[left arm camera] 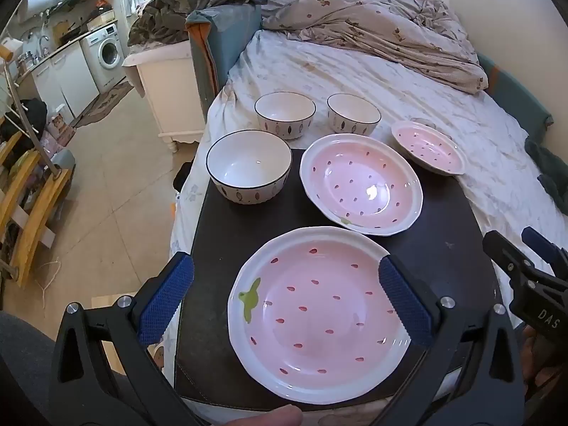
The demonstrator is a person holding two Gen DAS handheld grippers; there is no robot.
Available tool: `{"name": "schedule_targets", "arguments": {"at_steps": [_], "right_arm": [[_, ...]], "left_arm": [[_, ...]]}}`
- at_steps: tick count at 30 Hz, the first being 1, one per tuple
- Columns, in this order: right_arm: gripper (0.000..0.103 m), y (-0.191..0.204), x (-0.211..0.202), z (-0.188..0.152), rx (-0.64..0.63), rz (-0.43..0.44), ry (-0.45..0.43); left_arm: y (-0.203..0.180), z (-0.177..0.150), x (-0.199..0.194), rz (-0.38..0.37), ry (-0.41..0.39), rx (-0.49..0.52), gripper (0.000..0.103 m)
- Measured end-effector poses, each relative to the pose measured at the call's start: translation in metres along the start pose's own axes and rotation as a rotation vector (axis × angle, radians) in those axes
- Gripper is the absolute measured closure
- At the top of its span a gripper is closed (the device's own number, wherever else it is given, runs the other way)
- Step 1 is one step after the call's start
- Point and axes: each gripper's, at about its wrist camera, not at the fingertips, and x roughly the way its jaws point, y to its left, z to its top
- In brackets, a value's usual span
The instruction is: Organize plates and bowls
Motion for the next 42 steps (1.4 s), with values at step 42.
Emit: {"name": "schedule_targets", "arguments": {"at_steps": [42], "right_arm": [[0.001, -0.001, -0.003, 0.001, 0.002, 0.002, -0.008]], "left_arm": [[-0.012, 0.001, 0.002, -0.005, 0.020, 0.015, 0.000]]}}
